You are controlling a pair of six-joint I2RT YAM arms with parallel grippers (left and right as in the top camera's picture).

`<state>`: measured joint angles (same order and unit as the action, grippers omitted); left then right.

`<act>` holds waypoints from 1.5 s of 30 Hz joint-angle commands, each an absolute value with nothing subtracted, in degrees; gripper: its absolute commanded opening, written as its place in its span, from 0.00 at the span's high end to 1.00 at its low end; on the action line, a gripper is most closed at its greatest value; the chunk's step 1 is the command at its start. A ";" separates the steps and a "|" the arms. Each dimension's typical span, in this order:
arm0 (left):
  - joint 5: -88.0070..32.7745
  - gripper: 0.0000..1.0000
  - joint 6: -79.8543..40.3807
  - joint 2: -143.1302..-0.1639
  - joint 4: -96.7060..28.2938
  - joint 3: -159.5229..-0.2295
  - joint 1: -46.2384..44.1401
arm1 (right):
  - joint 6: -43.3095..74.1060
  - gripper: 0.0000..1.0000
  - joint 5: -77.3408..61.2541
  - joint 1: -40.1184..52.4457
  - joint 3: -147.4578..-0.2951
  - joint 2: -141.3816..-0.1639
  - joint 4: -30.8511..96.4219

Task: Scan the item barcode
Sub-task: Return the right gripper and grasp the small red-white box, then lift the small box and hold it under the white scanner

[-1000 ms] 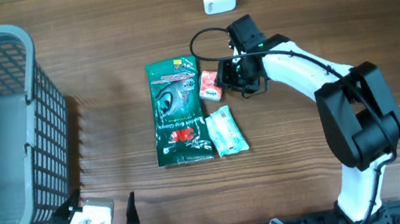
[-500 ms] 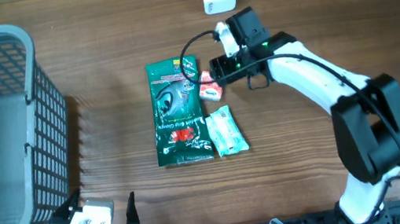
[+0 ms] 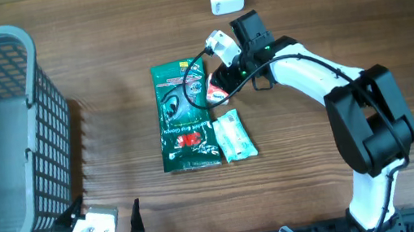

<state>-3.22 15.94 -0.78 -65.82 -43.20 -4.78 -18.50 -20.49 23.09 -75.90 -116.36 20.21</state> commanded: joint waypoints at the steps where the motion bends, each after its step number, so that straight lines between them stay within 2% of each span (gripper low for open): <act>1: -3.11 0.00 16.23 -0.25 -65.67 -43.05 -5.04 | -21.12 0.44 -28.10 22.85 -76.77 -118.43 20.86; 5: -3.11 0.00 16.23 -0.25 -65.67 -43.05 -5.04 | -20.99 0.47 -29.63 22.87 -76.77 -121.49 21.74; 9: -3.11 0.00 16.23 -0.25 -65.65 -43.05 -5.04 | -17.34 0.68 -22.35 22.85 -76.82 -123.15 21.37; 10: -3.11 0.00 16.23 -0.27 -65.67 -43.05 -5.04 | -14.52 0.78 -17.98 22.85 -77.06 -122.76 21.21; 13: -3.11 0.00 16.23 -0.27 -65.67 -43.05 -5.04 | -9.85 0.96 -13.10 22.59 -77.80 -121.84 22.17; 16: -3.11 0.00 16.23 -0.25 -65.65 -43.05 -5.04 | 4.16 0.96 -7.33 21.32 -78.67 -117.51 25.65; 20: -3.11 0.00 16.23 -0.25 -65.67 -43.05 -5.04 | 26.89 0.96 -7.07 18.17 -78.72 -110.43 35.92; 25: -3.11 0.00 16.23 -0.27 -65.67 -43.05 -5.04 | 52.49 0.96 -14.48 13.19 -78.72 -101.32 54.48; 29: -3.11 0.00 16.23 -0.25 -65.67 -43.05 -5.04 | 55.70 0.96 -21.91 11.35 -78.70 -96.03 67.72; 34: -3.11 0.00 16.23 -0.27 -65.67 -43.05 -5.04 | 58.46 0.96 -21.61 13.19 -78.63 -92.20 80.47; 41: -3.11 0.00 16.23 -0.27 -65.67 -43.05 -5.04 | 69.12 0.96 -15.70 23.64 -76.14 -82.43 83.42; 45: -3.11 0.00 16.23 -0.27 -65.67 -43.05 -5.04 | 79.72 0.96 -9.39 30.74 -75.70 -76.55 83.50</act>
<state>-3.22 15.94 -0.78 -65.80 -43.20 -4.78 69.45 -15.49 26.74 -76.27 -80.60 83.50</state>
